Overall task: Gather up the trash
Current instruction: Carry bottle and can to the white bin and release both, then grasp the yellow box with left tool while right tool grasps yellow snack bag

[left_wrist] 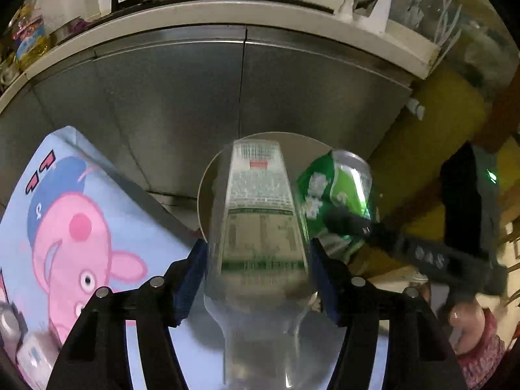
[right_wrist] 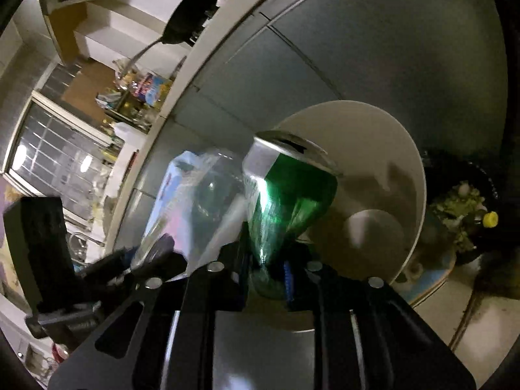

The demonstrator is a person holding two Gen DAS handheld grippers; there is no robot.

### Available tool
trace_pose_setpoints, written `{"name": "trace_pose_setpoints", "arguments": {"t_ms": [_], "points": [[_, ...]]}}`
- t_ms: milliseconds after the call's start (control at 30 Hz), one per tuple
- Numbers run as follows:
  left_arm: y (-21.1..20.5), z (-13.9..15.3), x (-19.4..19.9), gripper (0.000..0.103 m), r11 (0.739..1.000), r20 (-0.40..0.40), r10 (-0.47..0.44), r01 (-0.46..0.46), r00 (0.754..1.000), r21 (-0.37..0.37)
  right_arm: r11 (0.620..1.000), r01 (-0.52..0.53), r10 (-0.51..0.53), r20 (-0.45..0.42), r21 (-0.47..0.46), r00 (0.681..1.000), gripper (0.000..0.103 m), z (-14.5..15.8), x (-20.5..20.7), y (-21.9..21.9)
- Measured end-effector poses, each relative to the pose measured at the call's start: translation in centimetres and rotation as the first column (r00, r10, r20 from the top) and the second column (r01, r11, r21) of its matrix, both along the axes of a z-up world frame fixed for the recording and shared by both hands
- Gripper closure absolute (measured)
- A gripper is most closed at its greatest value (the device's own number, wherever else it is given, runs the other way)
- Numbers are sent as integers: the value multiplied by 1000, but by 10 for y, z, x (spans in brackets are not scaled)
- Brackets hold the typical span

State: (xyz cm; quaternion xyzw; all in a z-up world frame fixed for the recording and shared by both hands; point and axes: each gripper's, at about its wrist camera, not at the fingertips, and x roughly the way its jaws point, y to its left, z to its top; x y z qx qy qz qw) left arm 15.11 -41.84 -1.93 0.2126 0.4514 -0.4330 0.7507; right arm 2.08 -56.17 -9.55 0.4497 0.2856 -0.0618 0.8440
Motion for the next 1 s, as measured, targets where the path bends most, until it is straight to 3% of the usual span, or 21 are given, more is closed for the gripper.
{"name": "trace_pose_setpoints", "arguments": {"t_ms": [33,100,333,500,667,833,933,1000], "points": [[-3,-1,2,28,1000,1,1,-1,1000,7,1000,14,-14,-3,-8,1000,71,-1,-3,1],[-4,2,6,26,1000,19,24,-24,1000,8,998,47,-47,-5,-32,999,60,0,-3,-1],[21,28,-3,26,995,63,76,-72,995,-64,994,77,-75,25,-79,997,60,16,-17,5],[98,55,-29,26,972,69,157,-142,985,-186,991,65,-53,96,-116,994,60,38,-37,30],[176,48,-62,26,948,58,235,-216,970,-232,980,-64,88,117,-189,989,60,53,-34,94],[277,31,-85,27,911,34,361,-345,932,-225,936,-269,292,76,-226,953,60,54,-12,177],[339,30,-92,30,866,33,462,-442,887,-232,892,-381,403,45,-245,914,60,55,2,226],[382,35,-96,30,814,47,551,-523,833,-252,861,-435,458,29,-264,888,60,56,9,253]]}}
